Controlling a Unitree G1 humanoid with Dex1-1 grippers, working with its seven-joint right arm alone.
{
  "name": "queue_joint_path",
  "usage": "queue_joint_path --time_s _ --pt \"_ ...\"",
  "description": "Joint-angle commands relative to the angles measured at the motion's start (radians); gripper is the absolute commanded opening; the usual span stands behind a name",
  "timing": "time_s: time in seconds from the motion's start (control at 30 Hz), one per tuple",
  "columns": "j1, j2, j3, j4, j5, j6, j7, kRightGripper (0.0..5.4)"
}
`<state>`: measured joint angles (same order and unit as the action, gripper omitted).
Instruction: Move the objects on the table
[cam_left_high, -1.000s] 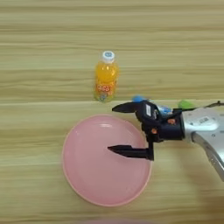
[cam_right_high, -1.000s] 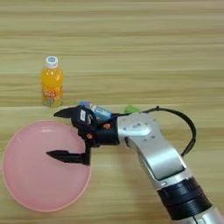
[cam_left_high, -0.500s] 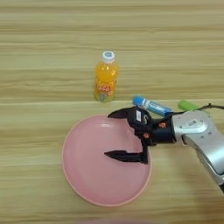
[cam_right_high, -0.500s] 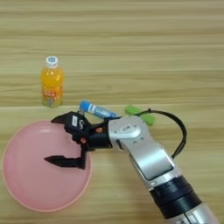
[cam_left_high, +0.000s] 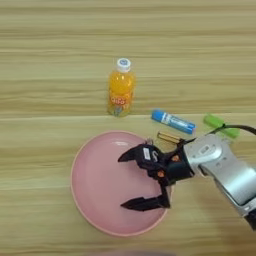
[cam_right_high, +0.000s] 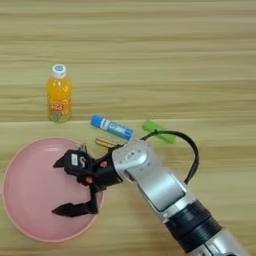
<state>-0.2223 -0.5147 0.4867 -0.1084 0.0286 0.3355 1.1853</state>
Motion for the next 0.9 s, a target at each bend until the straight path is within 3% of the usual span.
queue_joint_path --time_s 0.03,0.2,0.43,0.9 --pt "-0.077 0.025 0.015 0.042 -0.062 0.006 -0.071 5.38" --pt "-0.114 0.05 0.024 0.107 -0.124 0.0 -0.147 5.38" --pt "-0.143 0.071 0.033 0.169 -0.157 -0.022 -0.206 5.38" --pt "-0.181 0.121 0.023 0.233 -0.161 -0.04 -0.275 5.38"
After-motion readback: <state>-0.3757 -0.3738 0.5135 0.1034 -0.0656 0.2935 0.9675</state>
